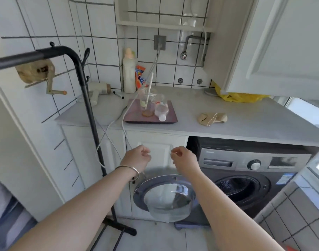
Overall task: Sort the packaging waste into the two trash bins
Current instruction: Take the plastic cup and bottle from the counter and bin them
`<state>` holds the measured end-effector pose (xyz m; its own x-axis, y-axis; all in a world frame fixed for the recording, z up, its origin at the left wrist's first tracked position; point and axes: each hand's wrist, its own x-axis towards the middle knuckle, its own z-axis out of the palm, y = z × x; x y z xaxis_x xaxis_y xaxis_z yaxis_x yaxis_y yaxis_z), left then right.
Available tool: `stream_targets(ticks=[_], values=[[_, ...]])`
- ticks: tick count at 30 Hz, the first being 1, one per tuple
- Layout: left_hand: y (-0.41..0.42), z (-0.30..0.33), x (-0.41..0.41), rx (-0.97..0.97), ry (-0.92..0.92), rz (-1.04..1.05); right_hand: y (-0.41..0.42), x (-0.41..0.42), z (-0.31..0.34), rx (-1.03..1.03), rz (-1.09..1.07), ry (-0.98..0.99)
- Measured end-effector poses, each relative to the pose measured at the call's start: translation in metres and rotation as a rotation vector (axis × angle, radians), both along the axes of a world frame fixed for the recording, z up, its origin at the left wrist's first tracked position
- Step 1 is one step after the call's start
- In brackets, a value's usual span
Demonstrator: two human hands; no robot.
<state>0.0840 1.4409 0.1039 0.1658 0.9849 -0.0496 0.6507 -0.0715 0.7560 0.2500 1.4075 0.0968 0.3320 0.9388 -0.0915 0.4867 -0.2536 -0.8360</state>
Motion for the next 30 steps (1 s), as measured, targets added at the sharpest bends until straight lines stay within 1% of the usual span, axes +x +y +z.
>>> stream_targets(ticks=[2,6,10,15,18,21,24,26,28,30], values=[[0.034,-0.002,0.001,0.019,0.005,0.019,0.033,0.005,0.003,0.031,0.005,-0.028],[0.109,-0.003,-0.001,0.061,-0.049,0.093,0.104,0.013,0.016,0.149,-0.019,-0.137],[0.181,-0.001,0.003,0.08,-0.115,0.104,0.17,0.022,0.026,0.203,-0.077,-0.189],[0.256,0.004,0.019,0.067,-0.234,0.155,0.235,0.035,0.031,0.258,-0.094,-0.412],[0.28,0.0,0.029,0.071,-0.223,0.156,0.26,0.049,0.031,0.215,-0.095,-0.502],[0.292,-0.001,0.04,0.135,-0.255,0.093,0.282,0.065,0.036,0.147,0.032,-0.688],[0.299,0.002,0.048,0.15,-0.402,0.07,0.304,0.078,0.038,0.123,0.254,-1.026],[0.302,0.002,0.051,0.115,-0.443,0.055,0.319,0.085,0.034,0.131,0.394,-1.209],[0.303,0.002,0.053,0.05,-0.458,0.042,0.331,0.089,0.029,0.132,0.502,-1.292],[0.305,0.0,0.056,0.018,-0.466,0.046,0.339,0.09,0.025,0.208,0.597,-1.293]])
